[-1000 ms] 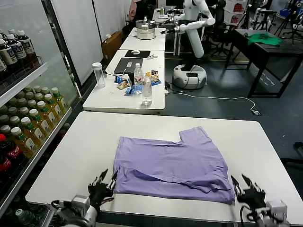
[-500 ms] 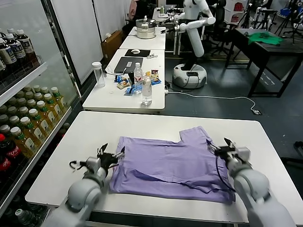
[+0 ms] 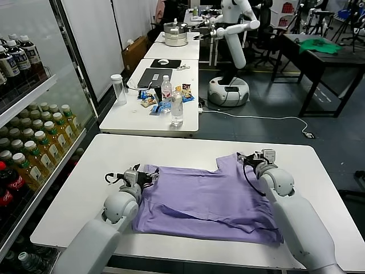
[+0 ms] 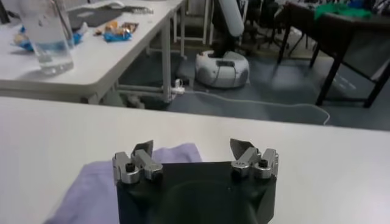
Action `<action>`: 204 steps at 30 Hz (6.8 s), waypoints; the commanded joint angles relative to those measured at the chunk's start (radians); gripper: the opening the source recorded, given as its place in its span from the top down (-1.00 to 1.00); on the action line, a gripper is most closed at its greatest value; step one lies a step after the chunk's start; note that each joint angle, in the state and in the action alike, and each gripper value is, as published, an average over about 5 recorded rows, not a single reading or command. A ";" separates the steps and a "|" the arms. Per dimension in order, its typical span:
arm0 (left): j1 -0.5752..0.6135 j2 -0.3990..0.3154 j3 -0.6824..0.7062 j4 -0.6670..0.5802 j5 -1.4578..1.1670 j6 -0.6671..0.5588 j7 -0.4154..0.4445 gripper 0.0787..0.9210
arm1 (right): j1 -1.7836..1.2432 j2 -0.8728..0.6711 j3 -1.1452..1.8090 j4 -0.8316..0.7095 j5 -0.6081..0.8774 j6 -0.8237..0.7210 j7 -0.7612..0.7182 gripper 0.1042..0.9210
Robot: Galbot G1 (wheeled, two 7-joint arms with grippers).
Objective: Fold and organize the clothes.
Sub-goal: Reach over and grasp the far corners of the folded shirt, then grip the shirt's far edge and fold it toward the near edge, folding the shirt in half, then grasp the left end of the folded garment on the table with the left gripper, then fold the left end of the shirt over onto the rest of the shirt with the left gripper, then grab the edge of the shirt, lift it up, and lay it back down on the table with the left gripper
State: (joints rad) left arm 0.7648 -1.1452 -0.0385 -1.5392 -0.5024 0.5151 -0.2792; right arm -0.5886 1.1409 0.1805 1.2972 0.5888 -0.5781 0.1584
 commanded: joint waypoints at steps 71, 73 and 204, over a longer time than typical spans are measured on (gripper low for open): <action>0.623 -0.130 -0.124 -0.484 0.292 -0.078 -0.192 0.00 | -0.992 -0.074 0.499 0.886 -0.103 0.009 -0.062 -0.03; 0.590 -0.169 -0.120 -0.427 0.310 -0.088 -0.215 -0.15 | -0.999 -0.069 0.497 0.886 -0.108 0.012 -0.062 -0.18; 0.605 -0.203 -0.377 -0.549 -0.585 -0.127 -0.176 0.82 | -1.022 0.045 0.507 0.902 -0.136 0.055 -0.053 -0.76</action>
State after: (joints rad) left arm 1.3626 -1.3544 -0.2329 -2.0159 -0.6466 0.4406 -0.4509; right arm -1.6057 1.1856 0.6854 2.1894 0.4517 -0.5251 0.1048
